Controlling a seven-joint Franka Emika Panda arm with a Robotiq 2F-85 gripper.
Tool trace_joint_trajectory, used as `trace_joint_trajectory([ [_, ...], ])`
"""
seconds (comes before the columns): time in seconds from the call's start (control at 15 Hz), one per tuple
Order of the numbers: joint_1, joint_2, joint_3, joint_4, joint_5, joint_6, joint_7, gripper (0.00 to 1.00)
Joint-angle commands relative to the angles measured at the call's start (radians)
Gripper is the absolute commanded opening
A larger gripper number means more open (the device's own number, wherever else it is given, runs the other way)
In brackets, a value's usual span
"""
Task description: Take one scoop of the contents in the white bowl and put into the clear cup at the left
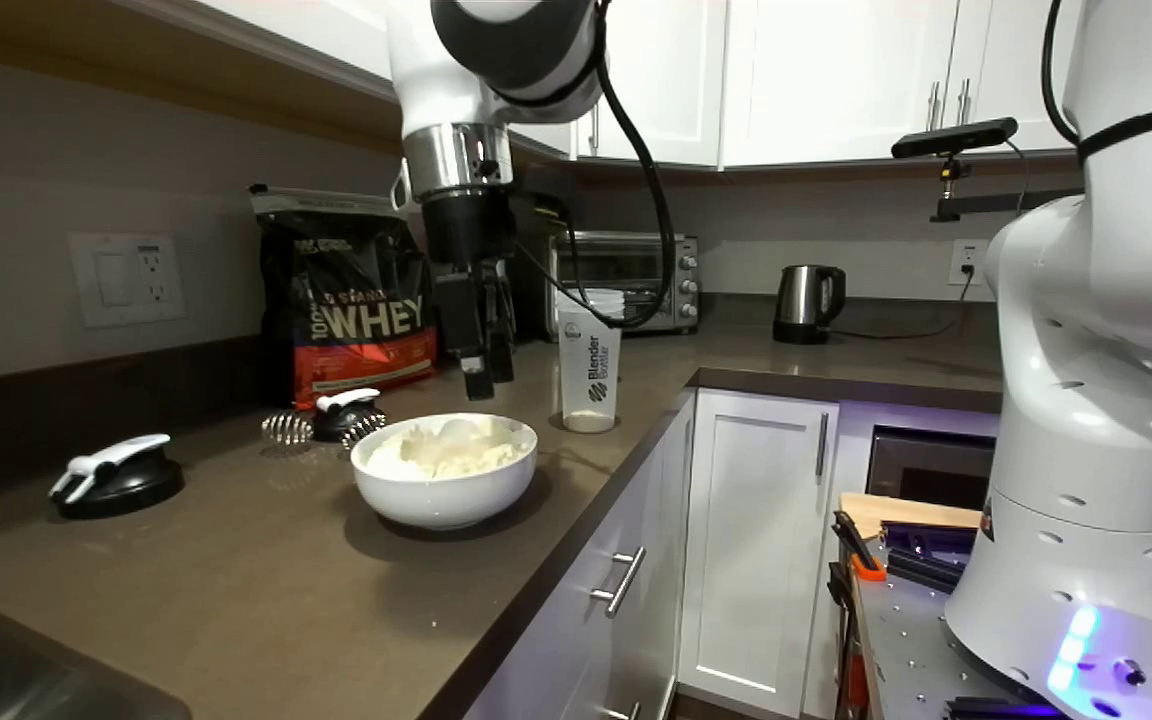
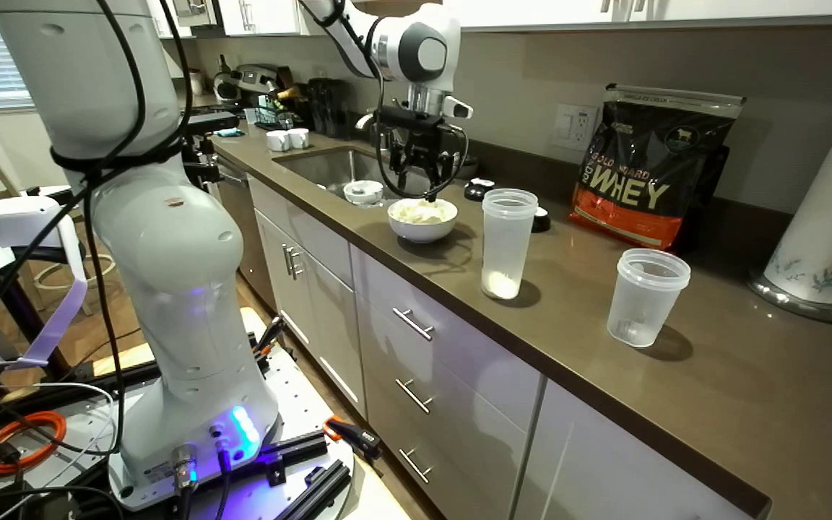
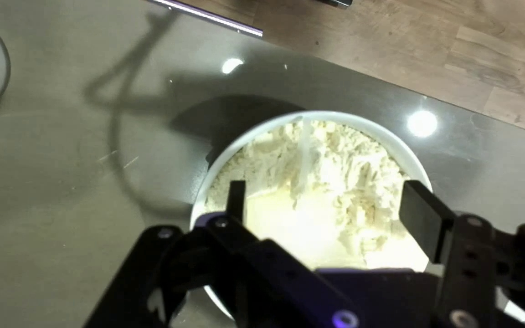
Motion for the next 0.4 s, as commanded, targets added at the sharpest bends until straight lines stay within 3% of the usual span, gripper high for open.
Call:
trace_joint_trajectory([
  [0.0,-0.005,-0.036,0.01,0.005,-0.016,-0.026,-0.033,1.0],
  [0.33,0.001,-0.08,0.017,-0.002,-0.016,-0.018,-0.043,1.0],
])
